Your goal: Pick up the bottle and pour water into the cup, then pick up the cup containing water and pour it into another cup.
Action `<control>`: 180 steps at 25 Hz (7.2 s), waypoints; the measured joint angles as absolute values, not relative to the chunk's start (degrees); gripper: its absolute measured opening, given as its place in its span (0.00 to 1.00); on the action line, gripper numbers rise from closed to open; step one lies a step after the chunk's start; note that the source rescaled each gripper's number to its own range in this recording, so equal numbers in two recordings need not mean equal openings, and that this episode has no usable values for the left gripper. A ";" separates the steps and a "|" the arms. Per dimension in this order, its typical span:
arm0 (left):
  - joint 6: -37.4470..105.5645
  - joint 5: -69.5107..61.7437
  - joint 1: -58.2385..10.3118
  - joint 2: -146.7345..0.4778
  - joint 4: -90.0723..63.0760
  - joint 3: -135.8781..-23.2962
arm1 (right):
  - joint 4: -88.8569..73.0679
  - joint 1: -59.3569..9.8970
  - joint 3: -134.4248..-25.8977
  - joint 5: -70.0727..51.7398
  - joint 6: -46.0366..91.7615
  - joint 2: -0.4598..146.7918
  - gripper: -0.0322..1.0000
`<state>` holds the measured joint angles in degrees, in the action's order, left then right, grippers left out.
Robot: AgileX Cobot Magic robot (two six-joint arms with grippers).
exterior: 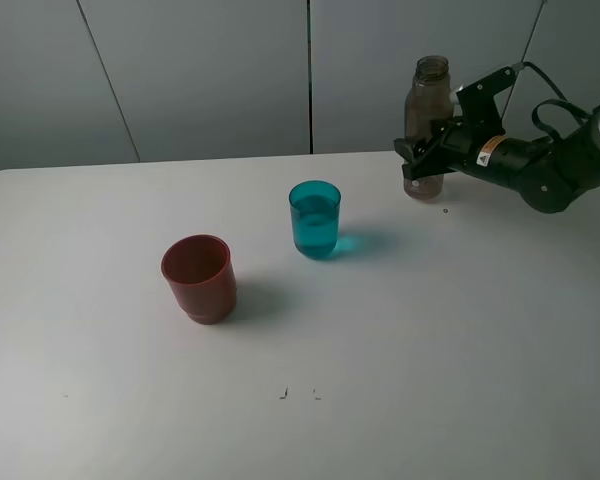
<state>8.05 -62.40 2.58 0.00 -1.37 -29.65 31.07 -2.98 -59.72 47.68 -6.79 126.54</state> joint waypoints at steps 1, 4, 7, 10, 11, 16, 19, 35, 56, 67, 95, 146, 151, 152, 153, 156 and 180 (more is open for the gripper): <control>8.05 -62.40 2.58 0.00 -1.37 -29.65 | 30.54 -2.98 -59.72 48.05 -6.79 126.85 0.04; 8.05 -62.40 2.58 0.00 -1.37 -29.65 | 29.76 -2.98 -59.72 48.66 -6.79 127.70 0.03; 8.05 -62.40 2.58 0.00 -1.37 -29.65 | 29.41 -2.98 -59.72 48.66 -6.79 127.70 0.03; 8.05 -62.40 2.58 0.00 -1.37 -29.65 | 29.33 -2.98 -59.72 48.66 -7.49 127.70 0.03; 8.05 -62.40 2.58 0.00 -1.37 -29.65 | 29.33 -2.98 -59.72 48.66 -7.91 127.70 0.03; 8.05 -62.40 2.58 0.00 -1.37 -29.65 | 29.33 -2.98 -59.72 49.02 -9.35 127.70 0.03; 8.05 -62.40 2.58 0.00 -1.37 -29.65 | 29.33 -2.98 -59.72 49.02 -11.28 127.70 0.03; 8.05 -62.40 2.58 0.00 -1.37 -29.65 | 31.25 -2.98 -56.85 40.79 -16.96 124.01 0.99; 8.05 -62.40 2.58 0.00 -1.37 -29.65 | 37.63 -2.92 -28.14 37.95 -15.85 104.19 1.00; 8.05 -62.40 2.58 0.00 -1.37 -29.65 | 44.38 -7.76 -26.63 47.42 -10.73 108.71 1.00; 8.05 -62.40 2.58 0.00 -1.37 -29.65 | 44.64 -11.90 -41.76 60.96 -4.32 125.81 1.00; 8.18 -62.40 2.58 0.00 -1.37 -29.65 | 40.86 -21.98 -56.82 62.61 -5.51 136.28 1.00; 8.18 -62.40 2.58 0.00 -1.37 -29.65 | 39.69 -22.00 -57.54 62.48 -5.51 136.70 1.00; 8.18 -62.40 2.58 0.00 -1.37 -29.65 | 39.58 -22.00 -57.54 62.48 -5.51 136.70 1.00; 8.18 -62.40 2.58 0.00 -1.37 -29.65 | 39.58 -22.00 -57.54 62.48 -5.51 136.70 1.00; 8.18 -62.40 2.58 0.00 -1.37 -29.65 | 39.58 -22.10 -57.54 62.48 -5.51 136.70 1.00; 8.18 -62.40 2.58 0.00 -1.37 -29.65 | 38.15 -22.20 -57.61 62.03 -6.02 136.70 0.04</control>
